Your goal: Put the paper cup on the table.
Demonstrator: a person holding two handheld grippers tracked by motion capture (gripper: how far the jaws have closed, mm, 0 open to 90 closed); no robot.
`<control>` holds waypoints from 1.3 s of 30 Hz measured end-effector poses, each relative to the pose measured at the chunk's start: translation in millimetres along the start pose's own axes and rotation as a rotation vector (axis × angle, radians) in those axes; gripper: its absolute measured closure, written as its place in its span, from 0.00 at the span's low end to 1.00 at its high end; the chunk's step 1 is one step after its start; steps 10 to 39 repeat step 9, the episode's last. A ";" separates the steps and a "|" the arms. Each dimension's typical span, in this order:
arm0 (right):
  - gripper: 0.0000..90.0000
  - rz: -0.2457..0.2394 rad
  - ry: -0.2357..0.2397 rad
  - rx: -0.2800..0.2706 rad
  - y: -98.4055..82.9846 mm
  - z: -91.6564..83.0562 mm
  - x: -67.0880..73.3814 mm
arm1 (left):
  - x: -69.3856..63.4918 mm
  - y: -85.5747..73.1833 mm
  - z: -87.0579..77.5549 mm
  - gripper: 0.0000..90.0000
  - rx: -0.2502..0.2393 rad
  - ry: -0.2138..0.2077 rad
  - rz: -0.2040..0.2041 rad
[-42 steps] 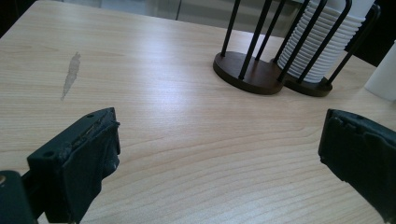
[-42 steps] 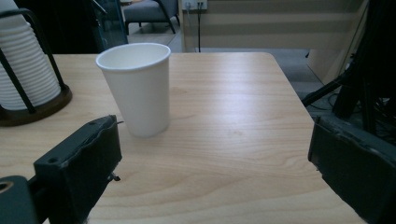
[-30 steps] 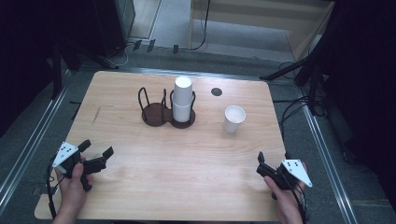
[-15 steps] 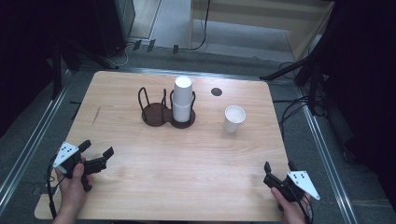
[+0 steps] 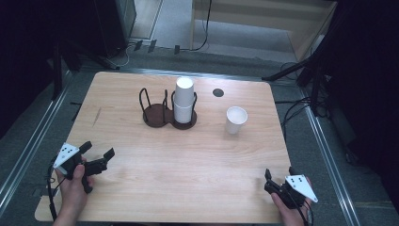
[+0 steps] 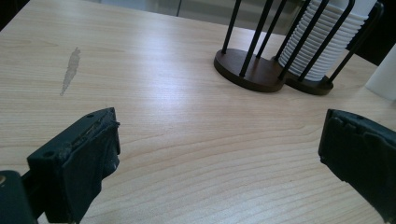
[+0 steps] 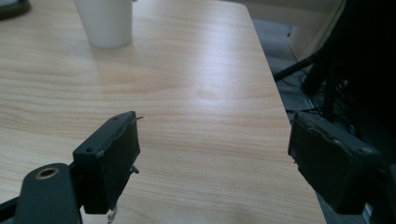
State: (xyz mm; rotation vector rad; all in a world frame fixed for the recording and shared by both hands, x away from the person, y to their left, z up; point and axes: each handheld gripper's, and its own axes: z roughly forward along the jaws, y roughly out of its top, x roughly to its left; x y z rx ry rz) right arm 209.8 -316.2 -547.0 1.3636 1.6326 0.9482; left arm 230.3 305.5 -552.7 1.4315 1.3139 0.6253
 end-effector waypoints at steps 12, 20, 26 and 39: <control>0.19 0.079 0.029 0.071 1.6 5.1 -8.1 | -0.3 0.2 0.4 0.00 0.006 0.002 0.004; 0.19 0.079 0.029 0.071 1.6 5.1 -8.1 | -0.3 0.2 0.4 0.00 0.006 0.002 0.004; 0.19 0.079 0.029 0.071 1.6 5.1 -8.1 | -0.3 0.2 0.4 0.00 0.006 0.002 0.004; 0.19 0.079 0.029 0.071 1.6 5.1 -8.1 | -0.3 0.2 0.4 0.00 0.006 0.002 0.004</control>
